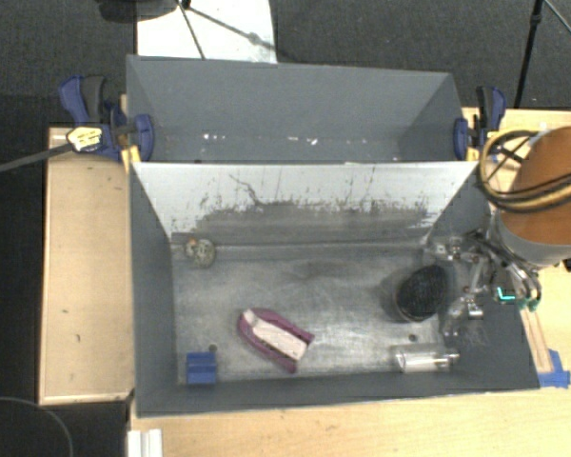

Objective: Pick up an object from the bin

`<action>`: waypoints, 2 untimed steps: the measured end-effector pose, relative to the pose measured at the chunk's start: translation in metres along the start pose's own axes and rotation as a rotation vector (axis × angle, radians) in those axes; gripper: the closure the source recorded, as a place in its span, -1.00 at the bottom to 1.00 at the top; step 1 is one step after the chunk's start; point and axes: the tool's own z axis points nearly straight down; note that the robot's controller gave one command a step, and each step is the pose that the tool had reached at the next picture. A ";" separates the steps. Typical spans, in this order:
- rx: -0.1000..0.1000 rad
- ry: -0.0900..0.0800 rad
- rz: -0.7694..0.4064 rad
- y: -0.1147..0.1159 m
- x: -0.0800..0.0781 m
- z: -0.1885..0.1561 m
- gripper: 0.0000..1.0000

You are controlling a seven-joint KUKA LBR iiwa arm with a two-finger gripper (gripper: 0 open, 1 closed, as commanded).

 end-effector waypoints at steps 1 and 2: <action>0.000 -0.008 0.106 0.006 -0.011 0.089 -1.00; 0.001 -0.003 0.099 0.005 -0.010 0.086 1.00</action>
Offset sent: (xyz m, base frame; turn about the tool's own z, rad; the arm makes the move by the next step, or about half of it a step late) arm 0.0092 0.0058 -0.0877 0.1057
